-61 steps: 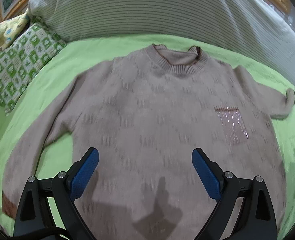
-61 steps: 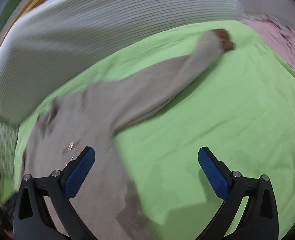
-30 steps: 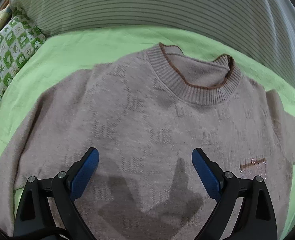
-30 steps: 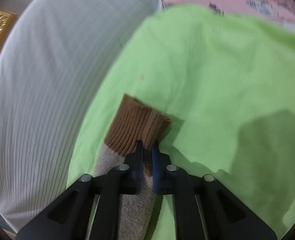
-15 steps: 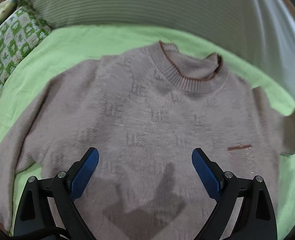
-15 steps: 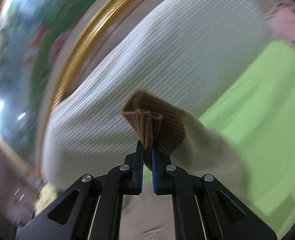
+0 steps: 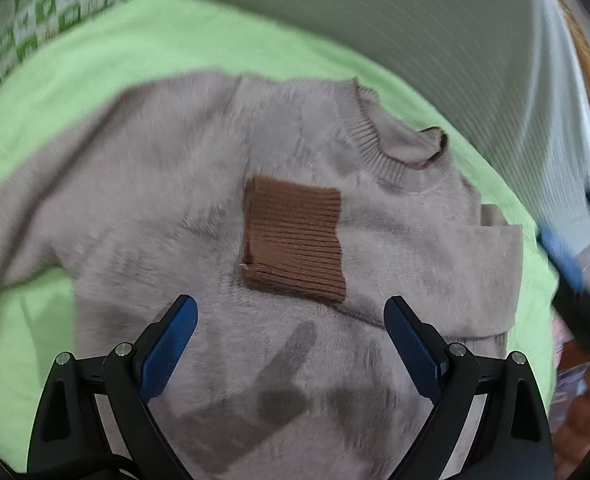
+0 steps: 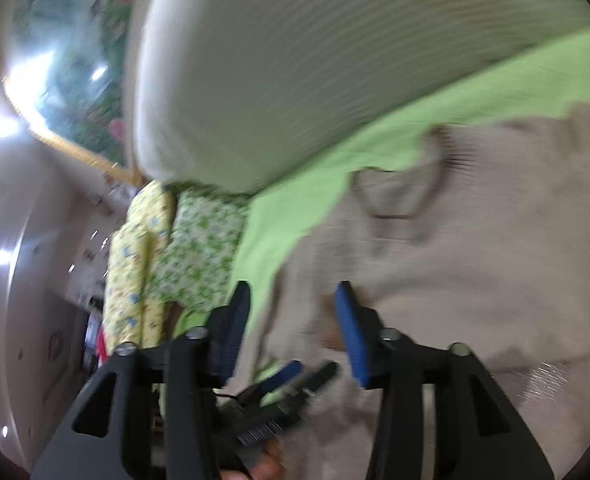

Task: Fold small clothes
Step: 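Fold the held sleeve across the sweater front toward the left gripper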

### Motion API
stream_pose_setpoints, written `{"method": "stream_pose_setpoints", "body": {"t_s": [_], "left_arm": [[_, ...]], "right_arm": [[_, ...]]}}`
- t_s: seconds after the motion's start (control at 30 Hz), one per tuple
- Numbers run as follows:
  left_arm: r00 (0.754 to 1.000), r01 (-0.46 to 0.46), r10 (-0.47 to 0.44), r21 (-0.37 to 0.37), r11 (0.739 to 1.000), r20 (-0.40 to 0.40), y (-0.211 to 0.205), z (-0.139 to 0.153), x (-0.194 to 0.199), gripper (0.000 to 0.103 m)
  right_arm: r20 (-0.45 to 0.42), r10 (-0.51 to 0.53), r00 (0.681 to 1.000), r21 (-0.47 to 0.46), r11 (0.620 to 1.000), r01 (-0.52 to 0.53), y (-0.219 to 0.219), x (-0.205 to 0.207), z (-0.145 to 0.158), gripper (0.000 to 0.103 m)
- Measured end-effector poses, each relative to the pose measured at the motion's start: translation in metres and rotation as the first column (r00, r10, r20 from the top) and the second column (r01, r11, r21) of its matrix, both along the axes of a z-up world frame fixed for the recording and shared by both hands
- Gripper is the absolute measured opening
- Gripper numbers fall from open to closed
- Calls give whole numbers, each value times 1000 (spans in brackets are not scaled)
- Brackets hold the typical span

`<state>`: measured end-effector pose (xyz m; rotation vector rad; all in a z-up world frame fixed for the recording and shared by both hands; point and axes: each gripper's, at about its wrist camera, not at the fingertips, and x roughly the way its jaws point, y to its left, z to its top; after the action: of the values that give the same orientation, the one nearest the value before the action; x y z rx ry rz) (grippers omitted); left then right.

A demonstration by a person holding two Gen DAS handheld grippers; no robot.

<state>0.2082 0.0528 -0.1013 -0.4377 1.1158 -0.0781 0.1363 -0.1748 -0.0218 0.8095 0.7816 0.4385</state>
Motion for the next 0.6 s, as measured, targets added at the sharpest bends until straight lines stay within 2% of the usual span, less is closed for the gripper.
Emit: {"method": "stream_pose_setpoints", "body": {"t_s": [0.1, 0.17, 0.23, 0.27, 0.3, 0.33, 0.37, 0.43, 0.47, 0.53, 0.57, 0.6], "left_arm": [[999, -21, 20, -29, 999, -49, -6, -17, 17, 95], [997, -36, 35, -20, 999, -62, -12, -25, 27, 93], [998, -42, 42, 6, 999, -40, -18, -26, 37, 84], [999, -37, 38, 30, 999, -18, -23, -24, 42, 62], [999, -31, 31, 50, 998, -12, -26, -23, 44, 32], [1000, -15, 16, 59, 998, -10, -27, -21, 45, 14], [1000, 4, -3, 38, 999, -8, -27, -17, 47, 8], [999, 0, -1, 14, 1000, 43, -16, 1, 39, 7], [995, -8, 7, 18, 1000, 100, -6, 18, 29, 7], [987, -33, 22, 66, 997, 161, 9, 35, 13, 7], [985, -43, 27, 87, 995, 172, 20, 37, 4, 7], [990, -27, 15, 83, 996, 138, 26, 32, 0, 7]], "right_arm": [[-44, -100, 994, 0, 995, 100, -44, -19, -12, 50], [-66, -177, 982, -35, 984, 175, -75, -28, -18, 50], [-85, -257, 963, -55, 966, 253, -108, -44, -26, 50], [-93, -286, 954, -63, 958, 281, -117, -51, -28, 50], [-104, -324, 940, -77, 945, 318, -132, -58, -30, 50], [-109, -345, 932, -84, 938, 337, -140, -62, -30, 50], [-112, -372, 921, -91, 927, 363, -151, -66, -31, 50], [-113, -407, 906, -109, 912, 396, -167, -72, -33, 50], [-108, -419, 901, -121, 905, 407, -172, -74, -32, 50], [-91, -437, 895, -151, 894, 421, -179, -74, -28, 53], [-84, -441, 893, -164, 890, 425, -182, -73, -28, 59], [-76, -444, 893, -180, 887, 425, -182, -70, -27, 64]]}}
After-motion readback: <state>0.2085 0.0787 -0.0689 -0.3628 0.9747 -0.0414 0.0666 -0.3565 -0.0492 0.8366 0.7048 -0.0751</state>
